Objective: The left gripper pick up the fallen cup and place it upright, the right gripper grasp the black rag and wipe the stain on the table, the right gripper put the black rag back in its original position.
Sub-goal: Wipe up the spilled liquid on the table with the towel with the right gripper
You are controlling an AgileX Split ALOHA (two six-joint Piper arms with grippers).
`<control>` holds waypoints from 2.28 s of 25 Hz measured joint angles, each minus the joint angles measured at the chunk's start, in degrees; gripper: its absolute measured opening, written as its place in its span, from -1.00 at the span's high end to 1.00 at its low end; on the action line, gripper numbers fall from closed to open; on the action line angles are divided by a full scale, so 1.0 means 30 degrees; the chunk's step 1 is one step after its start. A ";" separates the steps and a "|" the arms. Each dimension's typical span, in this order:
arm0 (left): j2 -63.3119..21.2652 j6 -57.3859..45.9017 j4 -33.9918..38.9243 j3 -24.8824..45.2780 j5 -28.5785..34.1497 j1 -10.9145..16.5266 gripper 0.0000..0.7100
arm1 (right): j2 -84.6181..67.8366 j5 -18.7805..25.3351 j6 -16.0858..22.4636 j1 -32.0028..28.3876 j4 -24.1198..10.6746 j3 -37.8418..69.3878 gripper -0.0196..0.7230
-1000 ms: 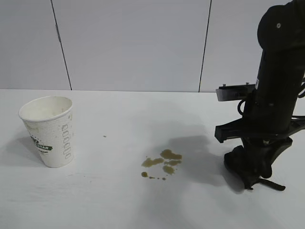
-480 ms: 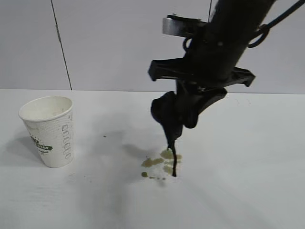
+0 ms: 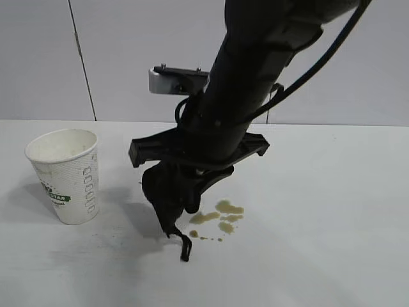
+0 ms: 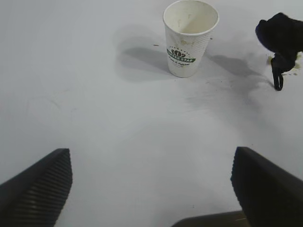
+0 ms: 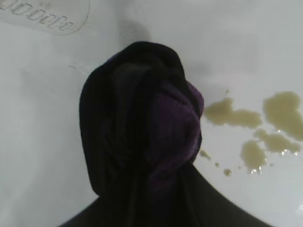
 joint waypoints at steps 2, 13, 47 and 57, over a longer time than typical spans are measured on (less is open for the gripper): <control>0.0000 0.0000 0.0000 0.0000 0.0000 0.0000 -0.84 | 0.0526 0.0154 0.0023 0.0000 -0.0195 0.0000 0.65; 0.0000 0.0000 0.0000 0.0000 0.0000 0.0000 -0.84 | 0.1126 0.1644 0.1007 -0.0473 -0.3608 -0.0090 0.65; 0.0000 0.0000 0.0024 0.0000 0.0019 0.0000 -0.84 | 0.2526 -0.1100 -0.2437 -0.0202 0.1589 -0.0284 0.65; 0.0000 0.0000 0.0024 0.0000 0.0019 0.0000 -0.84 | 0.2455 0.0607 0.1104 -0.2536 -0.4420 -0.0533 0.65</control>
